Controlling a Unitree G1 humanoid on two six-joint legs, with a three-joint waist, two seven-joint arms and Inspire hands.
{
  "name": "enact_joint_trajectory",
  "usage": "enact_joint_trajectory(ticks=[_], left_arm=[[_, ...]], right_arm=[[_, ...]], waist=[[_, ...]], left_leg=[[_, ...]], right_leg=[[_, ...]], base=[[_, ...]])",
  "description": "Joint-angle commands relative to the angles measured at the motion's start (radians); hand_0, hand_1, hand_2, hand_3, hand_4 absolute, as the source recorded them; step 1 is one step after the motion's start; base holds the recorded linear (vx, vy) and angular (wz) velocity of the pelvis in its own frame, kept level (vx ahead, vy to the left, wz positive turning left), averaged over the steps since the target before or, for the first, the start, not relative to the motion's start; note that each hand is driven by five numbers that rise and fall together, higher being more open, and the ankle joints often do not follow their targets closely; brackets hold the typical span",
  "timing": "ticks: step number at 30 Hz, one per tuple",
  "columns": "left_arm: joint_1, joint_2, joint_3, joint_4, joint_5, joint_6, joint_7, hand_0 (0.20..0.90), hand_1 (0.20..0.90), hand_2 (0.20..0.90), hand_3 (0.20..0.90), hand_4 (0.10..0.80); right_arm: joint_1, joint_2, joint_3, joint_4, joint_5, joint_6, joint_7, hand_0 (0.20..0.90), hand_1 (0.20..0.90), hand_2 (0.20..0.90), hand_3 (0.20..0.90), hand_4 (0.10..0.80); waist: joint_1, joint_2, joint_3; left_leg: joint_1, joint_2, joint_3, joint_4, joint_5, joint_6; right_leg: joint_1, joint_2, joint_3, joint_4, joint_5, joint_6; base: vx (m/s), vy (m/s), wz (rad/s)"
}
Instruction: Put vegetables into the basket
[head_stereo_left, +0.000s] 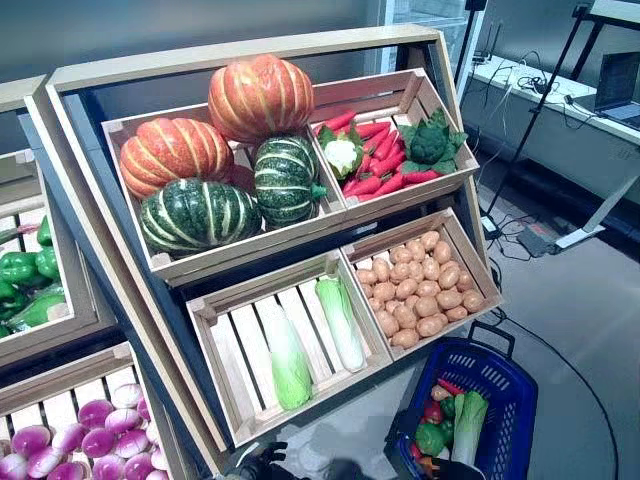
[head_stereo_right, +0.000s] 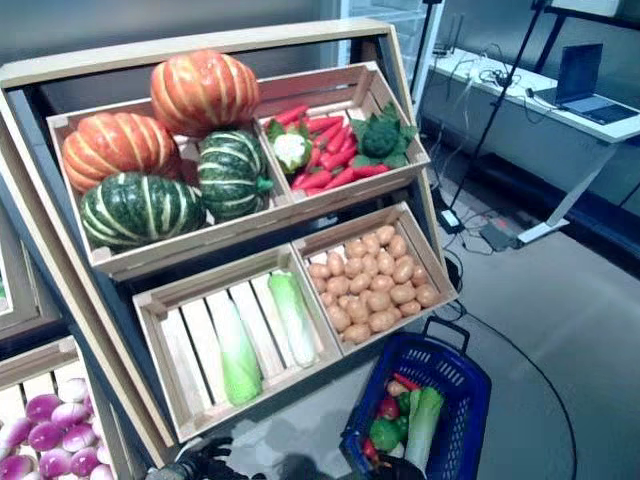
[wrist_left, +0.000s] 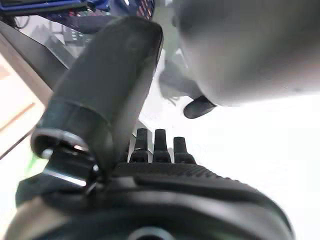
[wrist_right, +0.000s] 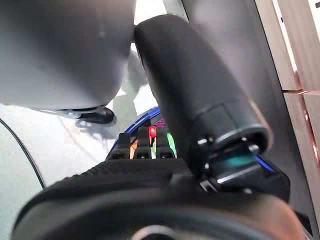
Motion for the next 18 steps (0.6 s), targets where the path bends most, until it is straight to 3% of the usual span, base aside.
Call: enact_joint_trajectory(ticks=[1,18], left_arm=[[-0.076,0.04,-0.018,0.003,0.015,-0.016,-0.005,0.9,0.9,0.9,0.9,0.8],[-0.088,0.028,-0.039,0.053,0.04,0.028,-0.026,0.9,0.9,0.9,0.9,0.8]], right_arm=[[-0.066,-0.006,0.023,-0.018,0.024,-0.03,-0.02,0.9,0.9,0.9,0.9,0.8],[-0.078,0.004,0.037,-0.011,0.02,-0.035,-0.019,0.9,0.9,0.9,0.9,0.8]], waist=[[0.019,-0.012,0.04],[0.017,-0.013,0.033]], left_leg=[[0.067,0.042,0.014,0.009,-0.11,-0.03],[0.054,0.042,0.016,0.009,-0.106,-0.028]], right_leg=[[-0.064,-0.053,-0.013,-0.017,0.123,0.018],[-0.076,-0.049,-0.016,-0.019,0.128,0.018]], base=[[0.0,0.0,0.0],[-0.004,-0.002,0.0]])
